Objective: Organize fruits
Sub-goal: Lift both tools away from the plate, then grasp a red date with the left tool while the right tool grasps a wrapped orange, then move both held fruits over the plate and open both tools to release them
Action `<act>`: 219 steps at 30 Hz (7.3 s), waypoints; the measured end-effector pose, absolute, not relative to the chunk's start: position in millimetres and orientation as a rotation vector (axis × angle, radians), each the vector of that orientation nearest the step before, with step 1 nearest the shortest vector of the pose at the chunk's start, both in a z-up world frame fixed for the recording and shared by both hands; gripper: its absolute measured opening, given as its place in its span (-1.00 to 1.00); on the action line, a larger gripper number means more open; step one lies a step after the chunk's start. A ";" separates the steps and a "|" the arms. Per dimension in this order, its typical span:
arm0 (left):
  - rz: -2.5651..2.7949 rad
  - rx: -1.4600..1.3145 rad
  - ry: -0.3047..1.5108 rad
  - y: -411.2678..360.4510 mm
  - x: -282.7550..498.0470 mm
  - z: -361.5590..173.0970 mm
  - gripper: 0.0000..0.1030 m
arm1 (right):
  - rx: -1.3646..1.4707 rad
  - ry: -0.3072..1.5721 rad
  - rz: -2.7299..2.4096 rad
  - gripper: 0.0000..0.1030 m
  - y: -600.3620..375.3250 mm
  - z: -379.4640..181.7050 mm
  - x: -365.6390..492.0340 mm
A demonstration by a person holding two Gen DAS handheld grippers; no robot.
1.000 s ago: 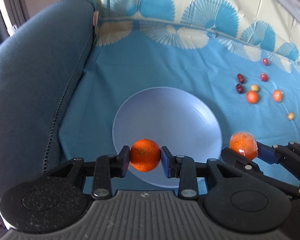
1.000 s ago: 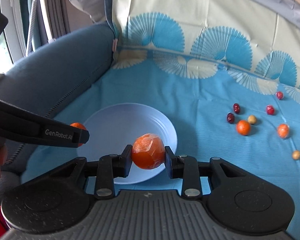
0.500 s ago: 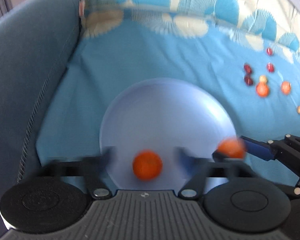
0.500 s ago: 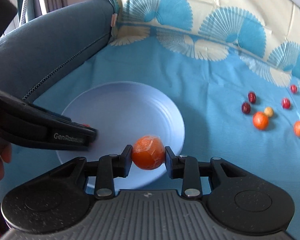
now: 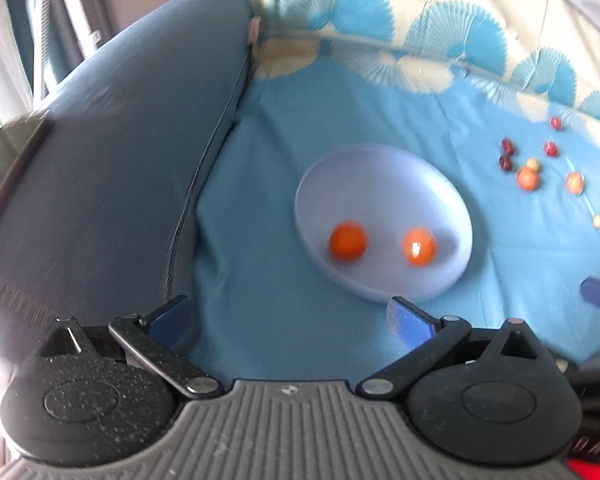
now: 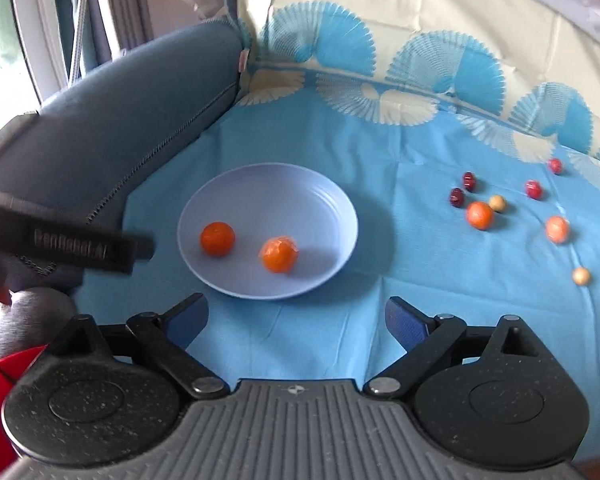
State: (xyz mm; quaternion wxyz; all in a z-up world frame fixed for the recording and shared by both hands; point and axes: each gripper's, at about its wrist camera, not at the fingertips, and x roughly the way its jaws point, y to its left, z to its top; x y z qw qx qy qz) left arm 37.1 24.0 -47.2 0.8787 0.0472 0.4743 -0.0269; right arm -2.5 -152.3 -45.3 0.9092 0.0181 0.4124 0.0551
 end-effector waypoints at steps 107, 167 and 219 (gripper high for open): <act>-0.205 0.118 1.200 -298.4 311.5 -158.9 -0.22 | 0.265 0.845 -0.409 0.43 -482.0 -188.1 192.5; -0.190 -0.065 0.880 59.9 -75.5 52.3 -0.55 | 0.027 0.707 0.219 -0.25 -122.0 36.7 -144.5; -0.194 0.025 1.055 -9.6 169.4 -100.4 -0.55 | 0.043 0.844 0.111 -0.25 -150.0 -98.4 95.6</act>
